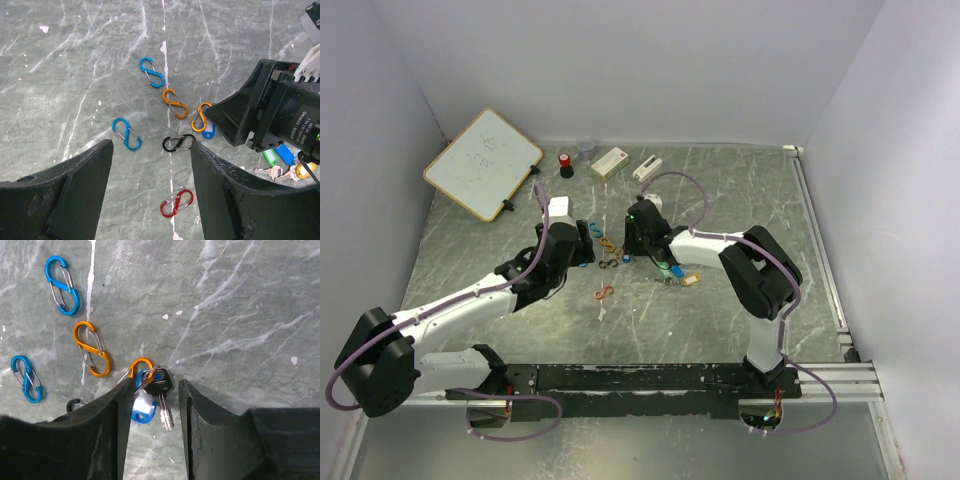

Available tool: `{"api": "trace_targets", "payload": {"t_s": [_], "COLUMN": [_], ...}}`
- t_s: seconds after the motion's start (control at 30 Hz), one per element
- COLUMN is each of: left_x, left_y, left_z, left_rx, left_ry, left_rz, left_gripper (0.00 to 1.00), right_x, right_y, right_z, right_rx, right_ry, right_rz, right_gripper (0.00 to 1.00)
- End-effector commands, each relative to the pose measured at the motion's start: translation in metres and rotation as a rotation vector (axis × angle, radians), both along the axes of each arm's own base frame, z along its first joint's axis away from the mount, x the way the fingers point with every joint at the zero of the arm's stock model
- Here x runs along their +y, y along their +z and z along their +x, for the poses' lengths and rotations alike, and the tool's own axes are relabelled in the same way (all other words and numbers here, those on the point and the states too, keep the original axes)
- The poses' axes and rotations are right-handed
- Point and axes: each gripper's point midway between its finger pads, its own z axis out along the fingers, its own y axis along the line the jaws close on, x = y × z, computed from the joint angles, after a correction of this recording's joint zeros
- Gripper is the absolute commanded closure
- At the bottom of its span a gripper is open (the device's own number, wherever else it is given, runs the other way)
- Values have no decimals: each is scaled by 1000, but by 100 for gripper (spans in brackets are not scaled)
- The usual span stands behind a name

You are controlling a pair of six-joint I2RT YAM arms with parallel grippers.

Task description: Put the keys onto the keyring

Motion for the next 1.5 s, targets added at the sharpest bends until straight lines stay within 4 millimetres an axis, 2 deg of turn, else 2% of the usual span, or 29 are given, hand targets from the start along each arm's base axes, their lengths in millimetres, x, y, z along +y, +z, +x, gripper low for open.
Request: {"api": "trace_targets", "payload": {"t_s": [0.0, 0.37, 1.03, 1.2, 1.47], "left_x": [3, 6, 6, 5, 1], "left_y": [1, -3, -5, -5, -4], "left_z": [1, 3, 4, 4, 5], "left_rx": [-9, 0, 9, 11, 13], "left_ry": [5, 10, 7, 5, -4], "left_rz": [-11, -8, -15, -17, -30], "left_gripper": [26, 26, 26, 26, 26], "right_x": [8, 9, -1, -3, -17], "right_y": [6, 0, 7, 24, 91], "right_z": [15, 25, 22, 26, 30], "right_rx": [-23, -16, -31, -85, -295], "right_ry": [-11, -14, -40, -45, -40], "right_rz": [45, 44, 31, 46, 81], "right_gripper": [59, 61, 90, 98, 100]}}
